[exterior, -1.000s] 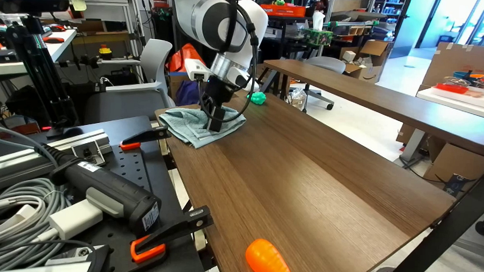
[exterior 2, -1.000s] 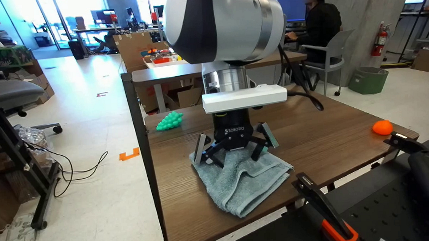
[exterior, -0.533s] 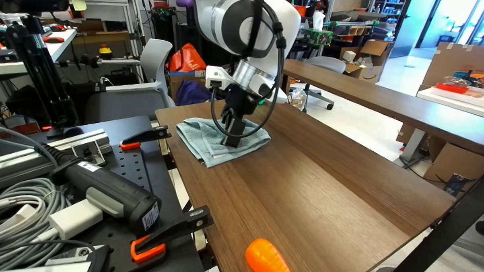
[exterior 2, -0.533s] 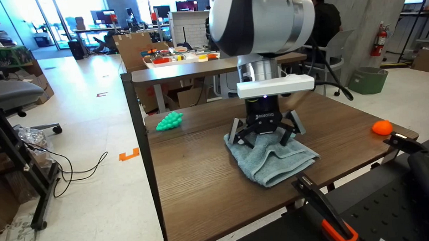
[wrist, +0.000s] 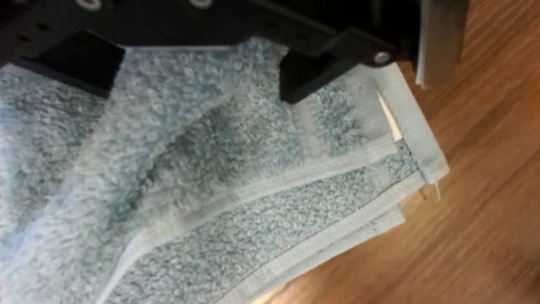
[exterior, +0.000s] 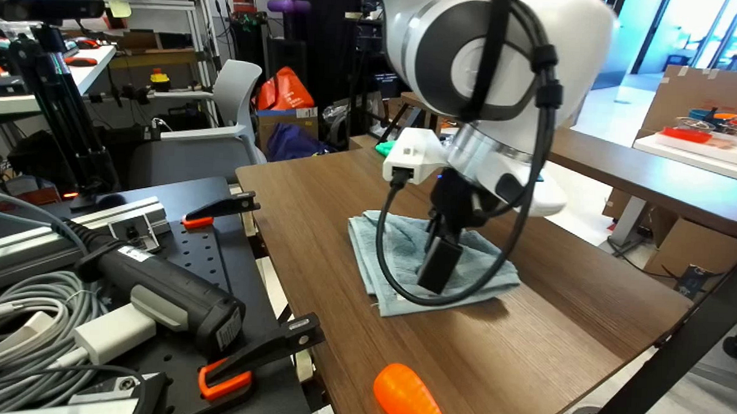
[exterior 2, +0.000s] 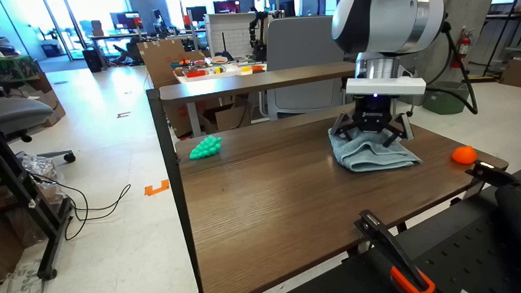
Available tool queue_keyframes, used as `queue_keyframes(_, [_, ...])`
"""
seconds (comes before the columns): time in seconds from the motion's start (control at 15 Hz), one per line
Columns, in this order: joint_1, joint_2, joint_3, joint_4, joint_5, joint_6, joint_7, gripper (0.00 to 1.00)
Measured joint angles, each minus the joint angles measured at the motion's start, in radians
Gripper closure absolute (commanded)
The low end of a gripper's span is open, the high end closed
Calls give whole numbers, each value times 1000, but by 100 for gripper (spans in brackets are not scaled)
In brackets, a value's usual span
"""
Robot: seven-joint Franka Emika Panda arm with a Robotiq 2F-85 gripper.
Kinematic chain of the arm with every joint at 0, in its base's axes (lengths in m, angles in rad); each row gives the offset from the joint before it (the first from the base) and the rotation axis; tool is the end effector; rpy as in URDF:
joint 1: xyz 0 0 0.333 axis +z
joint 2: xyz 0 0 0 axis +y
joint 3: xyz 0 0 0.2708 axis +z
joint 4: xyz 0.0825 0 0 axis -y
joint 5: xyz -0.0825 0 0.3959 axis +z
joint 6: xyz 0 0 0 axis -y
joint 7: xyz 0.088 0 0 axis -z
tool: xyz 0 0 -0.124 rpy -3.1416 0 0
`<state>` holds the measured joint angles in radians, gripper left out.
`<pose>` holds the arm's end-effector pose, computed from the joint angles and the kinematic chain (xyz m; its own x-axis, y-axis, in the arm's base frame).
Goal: Wipe the table with the blue cloth
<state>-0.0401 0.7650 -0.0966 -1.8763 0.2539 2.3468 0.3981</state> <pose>0.5541 -0.0753 0.0212 0.7134 -0.6398 -0.2858 -0.6532 -0.7548 0.0594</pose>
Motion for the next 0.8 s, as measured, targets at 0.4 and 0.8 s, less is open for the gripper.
queue_keyframes(0.4, [-129, 76, -9, 144, 110, 0, 67, 0])
queue_keyframes(0.8, [-153, 128, -27, 237, 146, 24, 173, 0])
